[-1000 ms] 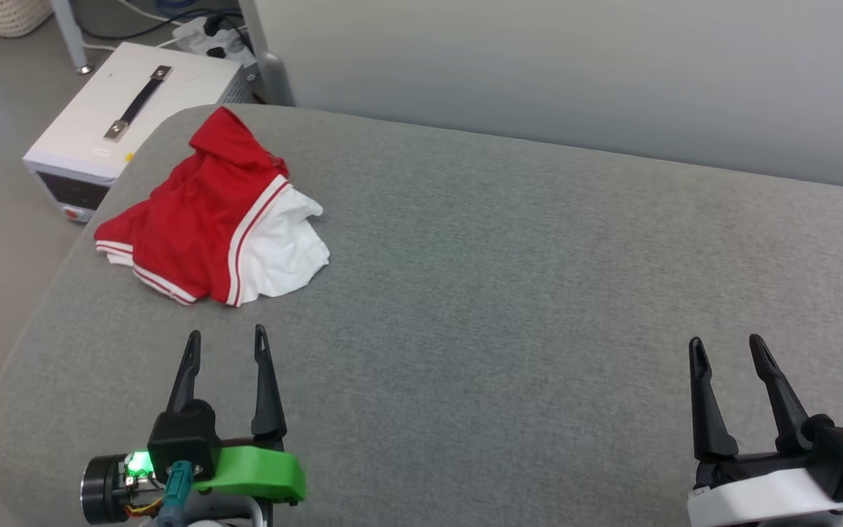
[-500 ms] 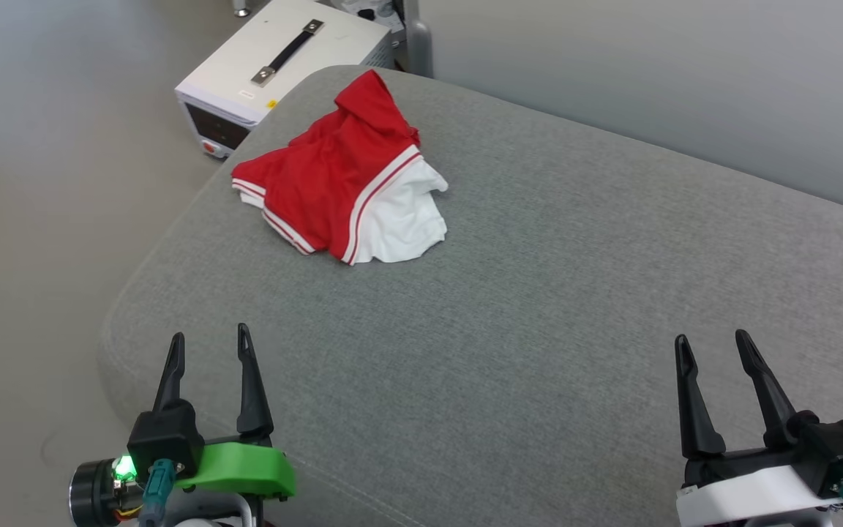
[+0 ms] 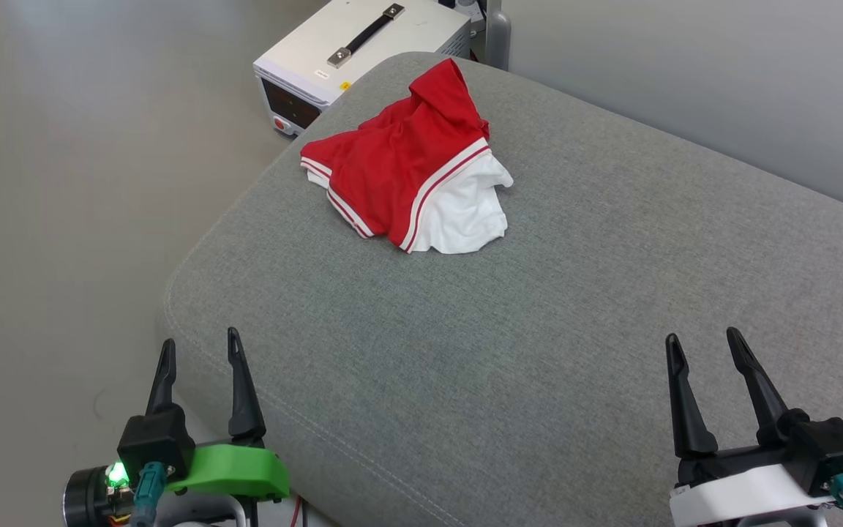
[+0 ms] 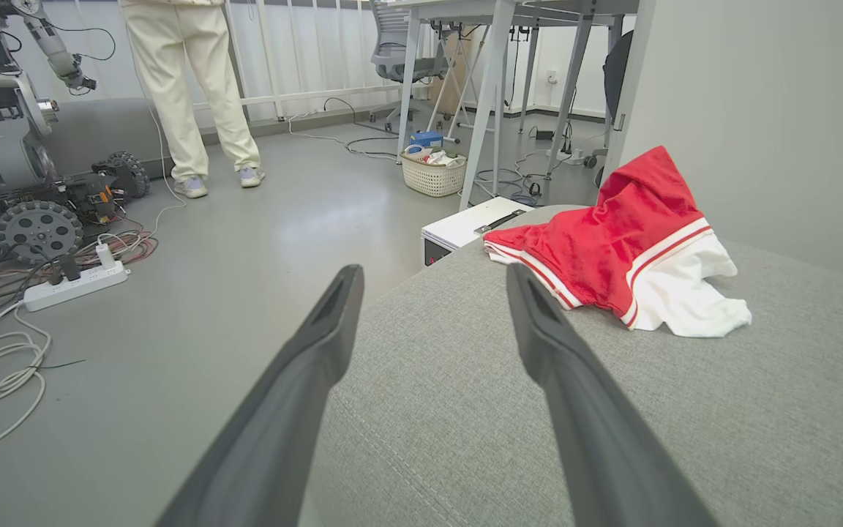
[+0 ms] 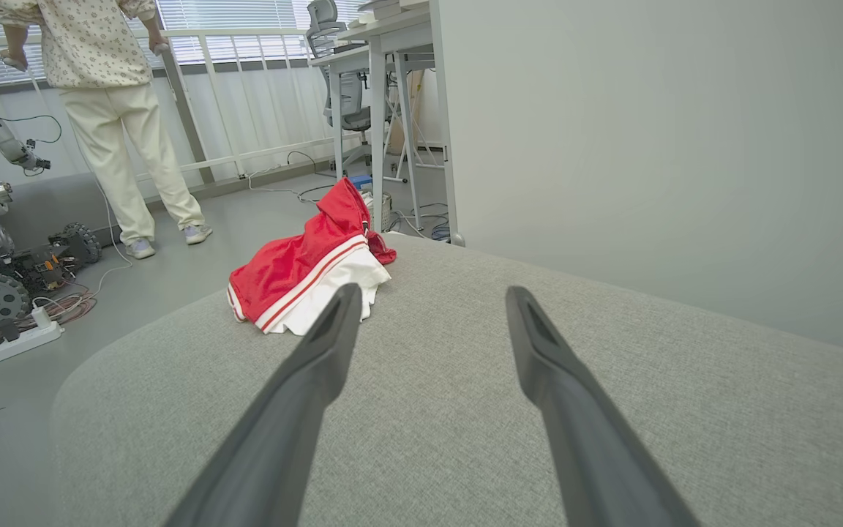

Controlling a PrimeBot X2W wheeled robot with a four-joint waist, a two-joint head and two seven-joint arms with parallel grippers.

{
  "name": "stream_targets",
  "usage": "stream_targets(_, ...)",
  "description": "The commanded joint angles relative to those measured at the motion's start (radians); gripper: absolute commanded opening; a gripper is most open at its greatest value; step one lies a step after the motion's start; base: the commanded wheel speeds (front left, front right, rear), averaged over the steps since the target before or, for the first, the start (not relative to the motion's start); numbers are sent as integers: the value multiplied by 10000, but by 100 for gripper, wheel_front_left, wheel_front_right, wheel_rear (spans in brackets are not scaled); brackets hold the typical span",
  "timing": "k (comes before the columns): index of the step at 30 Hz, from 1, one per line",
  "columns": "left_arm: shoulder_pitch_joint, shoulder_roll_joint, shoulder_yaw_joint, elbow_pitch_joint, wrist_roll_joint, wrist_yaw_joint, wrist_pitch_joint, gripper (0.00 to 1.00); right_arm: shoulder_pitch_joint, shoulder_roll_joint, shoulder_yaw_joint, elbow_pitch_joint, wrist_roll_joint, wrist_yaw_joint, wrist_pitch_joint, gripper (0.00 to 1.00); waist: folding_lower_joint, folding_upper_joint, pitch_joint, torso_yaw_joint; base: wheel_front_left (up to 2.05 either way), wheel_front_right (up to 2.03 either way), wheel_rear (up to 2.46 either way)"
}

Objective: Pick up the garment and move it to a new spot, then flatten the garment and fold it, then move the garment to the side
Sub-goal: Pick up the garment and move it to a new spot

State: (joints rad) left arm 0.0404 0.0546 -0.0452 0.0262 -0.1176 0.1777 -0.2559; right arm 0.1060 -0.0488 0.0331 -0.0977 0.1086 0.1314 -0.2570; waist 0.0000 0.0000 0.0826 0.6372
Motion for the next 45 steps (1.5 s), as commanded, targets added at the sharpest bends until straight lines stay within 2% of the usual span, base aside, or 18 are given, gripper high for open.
stream_targets(1,39,-43,32,43,-128,51,-59,100,-87,-14,24,-3,-19,-7,-47,100,0,0,-9,-55,0,0,0)
stream_targets(3,-44,-43,59,71,-125,-66,-59,100,-117,-14,55,1,-9,-7,-47,100,0,0,-9,-129,0,0,0)
stream_targets(7,-577,-35,190,211,202,-566,-59,100,-179,-14,127,-17,-22,-7,-47,100,0,0,65,-308,0,0,0)
stream_targets(13,-2301,99,974,520,22,-1722,-59,100,-490,-14,315,-183,-394,-7,-47,100,0,0,620,-910,0,0,0)
stream_targets(17,-3805,368,1734,1005,-192,-2461,-59,100,-941,-144,520,-461,-703,-7,-47,100,0,0,1342,-1611,0,0,0)
stream_targets(21,-5258,815,2198,1671,-397,-2872,-59,100,-1381,-355,512,-814,-790,-7,-47,100,0,0,2106,-2249,0,0,0)
stream_targets(25,-6431,1354,2066,2500,-583,-3035,-59,100,-1704,-506,538,-1115,-843,-7,-47,100,0,0,2712,-2733,0,0,0)
stream_targets(28,-7248,1987,1528,3659,-1054,-3072,-38,100,-1933,-582,557,-1286,-879,-7,-47,100,0,0,3107,-3029,0,0,0)
stream_targets(32,-8380,3056,-96,5027,-2522,-3079,1144,100,-2279,-679,610,-1581,-954,-7,-47,100,0,0,3605,-3325,0,0,0)
stream_targets(36,-9164,3993,-1498,5650,-4394,-3081,2887,100,-2582,-784,651,-1825,-1025,-7,-47,100,0,0,4008,-3545,0,0,0)
stream_targets(41,-9572,4979,-3061,5897,-6749,-3082,5992,100,-2855,-874,751,-2141,-1141,-7,-47,100,0,0,4388,-3833,0,0,0)
stream_targets(45,-9771,5668,-3981,5717,-7766,-3082,7455,100,-2990,-946,697,-2319,-1171,-7,-47,100,0,0,4678,-3977,0,0,0)
